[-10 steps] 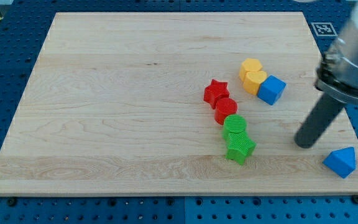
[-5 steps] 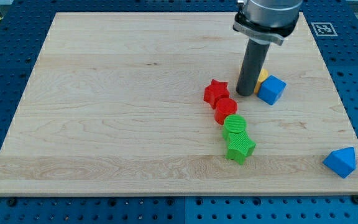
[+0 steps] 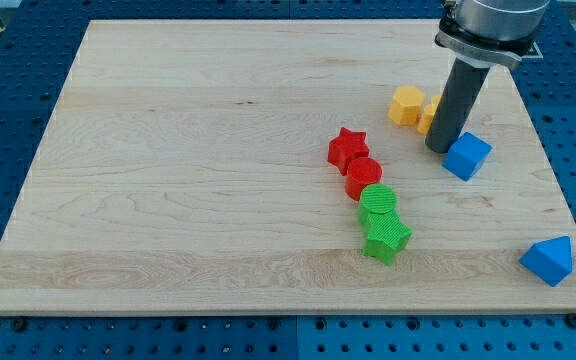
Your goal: Move the blue cube to the top of the blue triangle
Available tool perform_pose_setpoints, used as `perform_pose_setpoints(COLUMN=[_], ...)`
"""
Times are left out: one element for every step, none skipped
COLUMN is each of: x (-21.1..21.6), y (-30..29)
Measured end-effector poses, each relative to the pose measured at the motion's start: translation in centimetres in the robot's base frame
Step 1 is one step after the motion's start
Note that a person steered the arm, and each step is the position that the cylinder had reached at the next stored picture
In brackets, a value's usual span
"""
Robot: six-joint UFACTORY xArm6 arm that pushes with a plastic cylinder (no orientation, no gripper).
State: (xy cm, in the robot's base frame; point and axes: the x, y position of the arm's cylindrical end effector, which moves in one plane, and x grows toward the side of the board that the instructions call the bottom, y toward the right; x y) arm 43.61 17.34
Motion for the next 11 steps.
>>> perform_pose_setpoints(x=[0.2,0.2,0.4,0.9,1.7,2.1,2.7,2.9,2.9,2.9,2.9], y=[0.0,0.9,2.5,3.7,4.8,5.3,6.0,6.2,6.2,6.2,6.3])
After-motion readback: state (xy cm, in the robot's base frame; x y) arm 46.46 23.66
